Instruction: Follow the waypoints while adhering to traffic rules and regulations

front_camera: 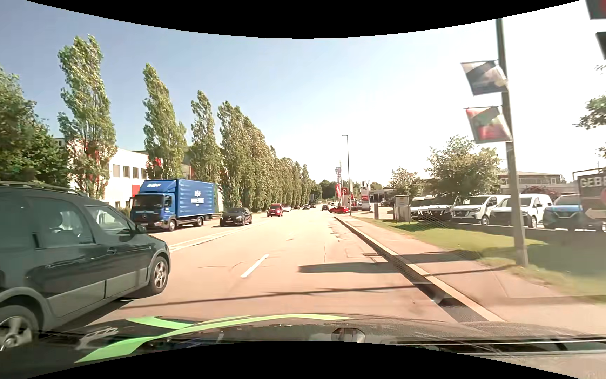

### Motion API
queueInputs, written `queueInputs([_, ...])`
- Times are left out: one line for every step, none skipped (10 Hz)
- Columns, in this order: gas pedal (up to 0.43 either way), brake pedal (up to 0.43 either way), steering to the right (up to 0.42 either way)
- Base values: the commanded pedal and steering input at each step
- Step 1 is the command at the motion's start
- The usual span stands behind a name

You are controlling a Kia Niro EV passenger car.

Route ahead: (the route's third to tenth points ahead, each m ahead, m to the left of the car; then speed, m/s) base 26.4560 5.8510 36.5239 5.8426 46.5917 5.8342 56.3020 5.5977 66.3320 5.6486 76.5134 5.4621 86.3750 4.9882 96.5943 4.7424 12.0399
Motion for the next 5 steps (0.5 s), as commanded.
queueInputs([0.157,0.0,-0.007])
queueInputs([0.157,0.0,-0.006])
queueInputs([0.157,0.0,-0.006])
queueInputs([0.157,0.0,-0.006])
queueInputs([0.157,0.0,-0.006])
